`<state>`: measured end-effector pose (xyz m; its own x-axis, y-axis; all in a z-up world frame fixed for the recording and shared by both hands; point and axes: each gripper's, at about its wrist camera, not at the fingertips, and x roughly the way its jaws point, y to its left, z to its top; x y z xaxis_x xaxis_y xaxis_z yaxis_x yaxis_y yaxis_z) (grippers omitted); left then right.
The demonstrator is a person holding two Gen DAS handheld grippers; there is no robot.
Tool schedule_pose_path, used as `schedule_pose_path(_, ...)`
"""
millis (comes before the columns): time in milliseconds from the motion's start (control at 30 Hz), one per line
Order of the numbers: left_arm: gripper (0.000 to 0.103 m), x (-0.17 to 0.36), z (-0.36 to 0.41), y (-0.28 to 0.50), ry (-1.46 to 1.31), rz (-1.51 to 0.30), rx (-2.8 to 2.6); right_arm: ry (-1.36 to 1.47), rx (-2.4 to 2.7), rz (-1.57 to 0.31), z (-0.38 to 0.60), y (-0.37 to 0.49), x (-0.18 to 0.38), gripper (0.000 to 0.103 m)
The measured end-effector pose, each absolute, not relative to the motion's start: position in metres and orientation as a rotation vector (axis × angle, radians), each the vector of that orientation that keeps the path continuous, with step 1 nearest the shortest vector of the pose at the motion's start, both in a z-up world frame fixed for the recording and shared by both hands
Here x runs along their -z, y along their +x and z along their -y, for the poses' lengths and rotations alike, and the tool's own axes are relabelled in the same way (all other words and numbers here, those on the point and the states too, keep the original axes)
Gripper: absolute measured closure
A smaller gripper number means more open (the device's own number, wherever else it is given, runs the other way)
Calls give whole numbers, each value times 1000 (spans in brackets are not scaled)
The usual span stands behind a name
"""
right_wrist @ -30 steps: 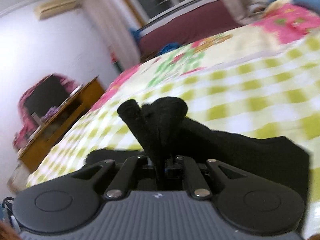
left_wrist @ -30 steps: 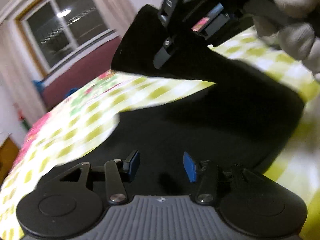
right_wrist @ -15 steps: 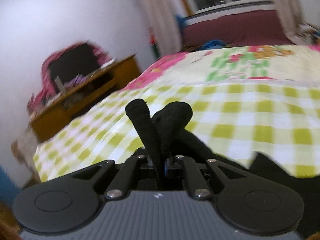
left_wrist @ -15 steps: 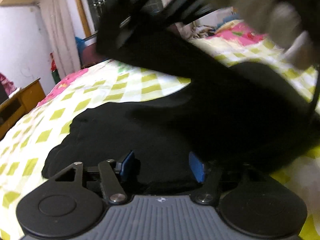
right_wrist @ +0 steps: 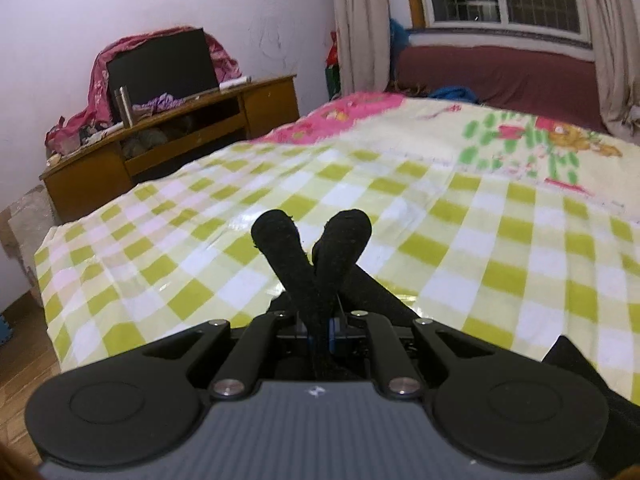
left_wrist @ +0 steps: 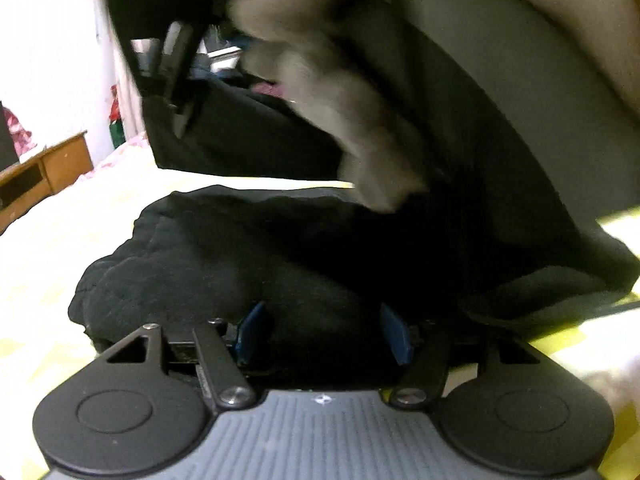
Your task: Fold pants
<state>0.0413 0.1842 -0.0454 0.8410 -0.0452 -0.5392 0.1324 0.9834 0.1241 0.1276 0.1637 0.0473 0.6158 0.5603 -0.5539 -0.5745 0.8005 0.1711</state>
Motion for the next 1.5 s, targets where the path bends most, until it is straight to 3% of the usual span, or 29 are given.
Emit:
schedule_pose_path(233,27,45,-191,41,143,-561,106,-104,-689,-721,-208,128,-11,91)
schedule_pose_path(367,26,43,-195,31,163,-561,115,-136,-767,-848,-225,133,14,75)
schedule_pose_path(567,25,34,-203,6,162,-596,89,21,-908,-809,-188,128,-17,67)
schedule_pose_path(667,25,29,-216,-5,126,-622,52,50,-921,-759,-148,119,-38,56)
schedule_pose_path(833,25,4,-249,-9,29,-570,-12,66,-790,-744,-81,116,-44,55)
schedule_pose_path(1067,25,-23,-227,42,167,-447,-2,49,-576,-738,-4,130,-27,56)
schedule_pose_path(1333,21,27,-213,106,283,-632,-21,118,-541,-763,34,203,-9,54)
schedule_pose_path(1500,19,27,-208,103,279,-643,-21,164,-720,-913,20,256,13,52)
